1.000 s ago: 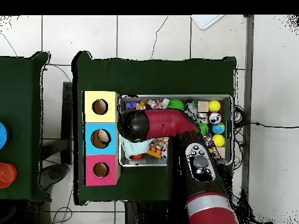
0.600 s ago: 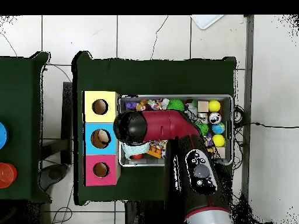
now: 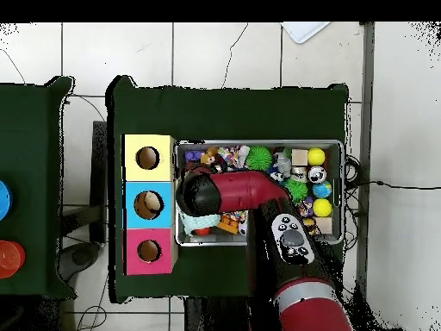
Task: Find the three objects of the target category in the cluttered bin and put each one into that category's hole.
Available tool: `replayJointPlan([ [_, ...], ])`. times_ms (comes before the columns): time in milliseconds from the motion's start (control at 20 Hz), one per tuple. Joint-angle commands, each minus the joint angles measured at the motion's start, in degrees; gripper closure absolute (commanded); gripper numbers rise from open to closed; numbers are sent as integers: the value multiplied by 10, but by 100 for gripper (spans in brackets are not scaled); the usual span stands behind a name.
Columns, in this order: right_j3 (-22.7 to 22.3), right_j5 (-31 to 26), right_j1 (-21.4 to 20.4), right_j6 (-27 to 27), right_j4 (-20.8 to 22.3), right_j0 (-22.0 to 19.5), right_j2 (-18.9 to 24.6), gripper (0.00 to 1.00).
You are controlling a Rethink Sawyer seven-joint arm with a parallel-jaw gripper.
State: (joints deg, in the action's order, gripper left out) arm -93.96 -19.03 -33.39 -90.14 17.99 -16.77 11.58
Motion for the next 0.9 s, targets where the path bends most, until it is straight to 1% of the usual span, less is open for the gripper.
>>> replayJointPlan([
  [50,-4,10,42,-22,31,-10,25,0],
  [150,11,15,52,-28,29,-4,21,0],
  [300,27,5,58,-32,26,7,10,0],
  [450,28,3,61,-37,31,17,-6,0],
  [600,28,25,73,-45,36,21,-13,0],
  [800,43,53,89,-47,49,31,-26,0],
  [900,51,72,93,-46,65,42,-43,0],
])
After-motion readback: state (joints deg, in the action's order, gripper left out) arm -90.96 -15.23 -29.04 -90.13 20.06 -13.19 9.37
